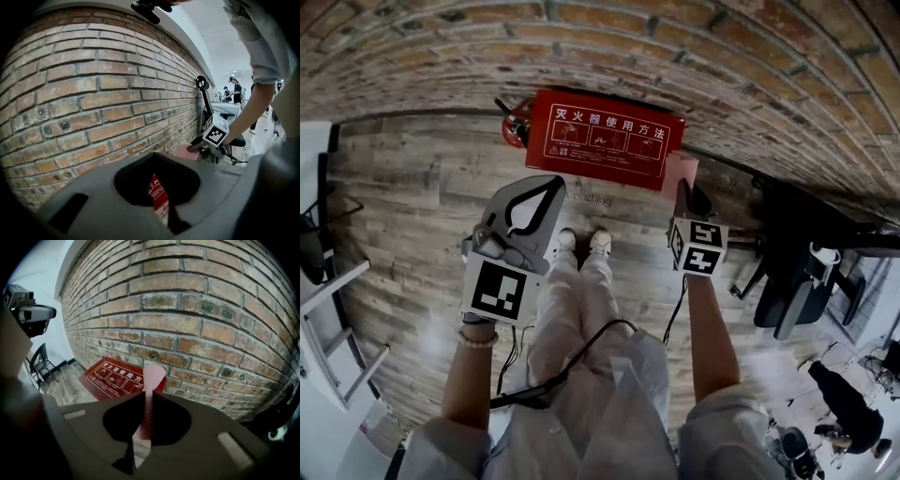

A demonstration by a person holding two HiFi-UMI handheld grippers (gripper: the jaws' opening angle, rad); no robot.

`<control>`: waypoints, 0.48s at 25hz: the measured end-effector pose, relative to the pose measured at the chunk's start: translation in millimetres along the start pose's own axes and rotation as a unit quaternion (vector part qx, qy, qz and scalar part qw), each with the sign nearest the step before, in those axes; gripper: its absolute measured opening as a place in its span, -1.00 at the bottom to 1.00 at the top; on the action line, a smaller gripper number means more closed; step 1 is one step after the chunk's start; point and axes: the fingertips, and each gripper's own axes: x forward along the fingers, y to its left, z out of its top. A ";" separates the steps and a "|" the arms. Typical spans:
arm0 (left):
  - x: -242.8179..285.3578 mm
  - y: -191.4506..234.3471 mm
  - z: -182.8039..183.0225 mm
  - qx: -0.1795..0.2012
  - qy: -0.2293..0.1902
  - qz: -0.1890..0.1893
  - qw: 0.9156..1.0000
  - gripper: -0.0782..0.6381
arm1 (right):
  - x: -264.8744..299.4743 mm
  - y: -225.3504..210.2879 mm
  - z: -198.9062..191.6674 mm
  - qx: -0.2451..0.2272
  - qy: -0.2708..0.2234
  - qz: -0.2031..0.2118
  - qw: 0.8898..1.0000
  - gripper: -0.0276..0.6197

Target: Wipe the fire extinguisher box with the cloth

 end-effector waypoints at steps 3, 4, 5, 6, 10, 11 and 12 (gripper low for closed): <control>-19.0 4.0 16.0 0.003 -0.003 0.003 1.000 -0.79 | -24.4 9.7 25.7 0.002 -0.019 0.010 1.000 -0.82; -25.5 5.1 22.0 0.003 -0.005 0.004 1.000 -0.79 | -33.0 13.4 34.9 -0.002 -0.026 0.015 1.000 -0.82; -31.8 6.0 28.6 0.003 -0.009 0.006 1.000 -0.79 | -42.1 16.8 44.7 -0.008 -0.034 0.019 0.999 -0.82; -38.3 6.9 36.0 -0.002 -0.016 0.007 1.000 -0.79 | -51.7 19.9 54.6 -0.016 -0.043 0.022 0.999 -0.82; -65.8 15.6 69.1 -0.064 -0.052 0.009 0.997 -0.79 | -91.4 31.0 94.0 -0.041 -0.079 0.030 0.996 -0.82; -72.6 19.0 76.9 -0.075 -0.059 0.012 0.995 -0.79 | -101.2 33.7 104.3 -0.042 -0.089 0.033 0.995 -0.82; -79.0 22.7 84.1 -0.079 -0.064 0.015 0.995 -0.79 | -110.4 36.3 114.8 -0.041 -0.100 0.036 0.993 -0.82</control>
